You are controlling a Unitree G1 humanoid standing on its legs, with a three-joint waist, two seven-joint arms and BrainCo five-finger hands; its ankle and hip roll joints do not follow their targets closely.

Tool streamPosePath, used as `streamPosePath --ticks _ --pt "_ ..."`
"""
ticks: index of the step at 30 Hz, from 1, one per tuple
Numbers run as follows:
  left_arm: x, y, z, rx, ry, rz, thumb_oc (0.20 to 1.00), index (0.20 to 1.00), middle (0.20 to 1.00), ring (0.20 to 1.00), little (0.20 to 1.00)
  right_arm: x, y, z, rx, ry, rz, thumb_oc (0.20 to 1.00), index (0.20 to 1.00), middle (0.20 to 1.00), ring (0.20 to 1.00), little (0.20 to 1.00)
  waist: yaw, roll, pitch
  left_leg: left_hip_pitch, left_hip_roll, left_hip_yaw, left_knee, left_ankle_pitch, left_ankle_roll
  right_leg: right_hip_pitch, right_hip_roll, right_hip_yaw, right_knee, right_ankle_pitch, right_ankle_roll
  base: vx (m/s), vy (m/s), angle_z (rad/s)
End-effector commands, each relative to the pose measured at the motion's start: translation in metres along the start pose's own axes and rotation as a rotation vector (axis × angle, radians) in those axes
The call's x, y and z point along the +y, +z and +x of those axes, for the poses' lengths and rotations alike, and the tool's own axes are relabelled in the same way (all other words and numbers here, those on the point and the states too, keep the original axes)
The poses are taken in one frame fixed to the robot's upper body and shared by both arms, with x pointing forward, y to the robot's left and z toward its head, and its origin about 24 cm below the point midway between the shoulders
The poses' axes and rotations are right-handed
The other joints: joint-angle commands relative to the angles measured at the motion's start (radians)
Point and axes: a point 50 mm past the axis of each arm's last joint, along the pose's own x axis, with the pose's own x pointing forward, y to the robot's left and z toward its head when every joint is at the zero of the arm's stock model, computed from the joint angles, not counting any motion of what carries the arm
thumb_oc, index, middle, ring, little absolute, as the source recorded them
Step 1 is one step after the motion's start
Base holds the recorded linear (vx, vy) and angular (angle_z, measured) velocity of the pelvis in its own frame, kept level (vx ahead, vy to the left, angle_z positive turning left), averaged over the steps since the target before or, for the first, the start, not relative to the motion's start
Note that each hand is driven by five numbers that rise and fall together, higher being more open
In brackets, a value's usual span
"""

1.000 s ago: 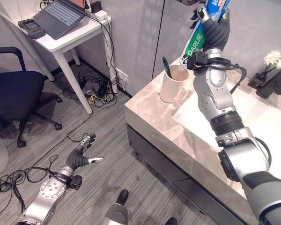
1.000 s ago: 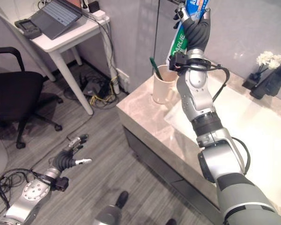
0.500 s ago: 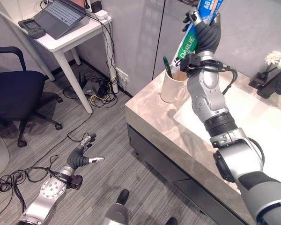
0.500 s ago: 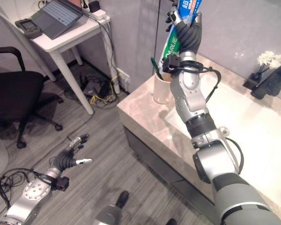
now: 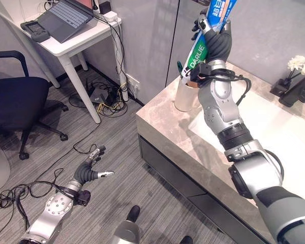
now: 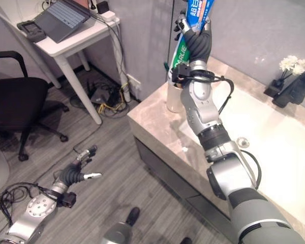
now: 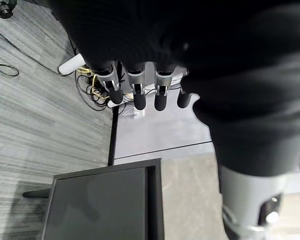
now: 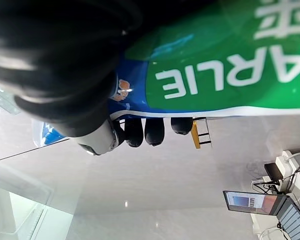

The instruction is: Put brush and paste in cup on sink, flatten towel.

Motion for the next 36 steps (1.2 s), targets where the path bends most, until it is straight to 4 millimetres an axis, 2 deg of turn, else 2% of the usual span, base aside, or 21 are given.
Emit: streamPosePath --ticks 1,19,36 --pt "0.0022 0.0114 0.0018 -0.067 0.004 0.032 1.0 1.0 1.0 1.0 1.0 0.0002 0.022 0.0099 -0.097 0.028 -0.006 0.2 0.2 0.2 0.2 0.2 0.016 -0.041 -0.02 0.001 -0.022 0.045 -0.018 -0.009 0.069 0.031 -0.113 0.07 0.069 0.182 0.067 0.0 0.0 0.0" --pt "-0.0016 0.0082 0.0048 -0.058 -0.016 0.031 1.0 1.0 1.0 1.0 1.0 -0.0082 0.0231 0.0151 -0.097 -0.001 -0.056 0.2 0.2 0.2 0.2 0.2 0.014 -0.034 -0.024 -0.001 -0.027 0.045 -0.018 -0.01 0.07 0.033 -0.116 0.068 0.06 0.186 0.068 0.0 0.0 0.0" --pt "-0.0078 0.0068 0.0078 -0.057 -0.038 0.04 1.0 1.0 1.0 1.0 1.0 0.0006 0.0177 0.0087 -0.117 0.014 -0.164 0.2 0.2 0.2 0.2 0.2 0.027 -0.031 -0.012 -0.022 -0.034 0.031 -0.018 -0.003 0.073 0.027 -0.114 0.06 0.048 0.188 0.07 0.0 -0.001 0.01"
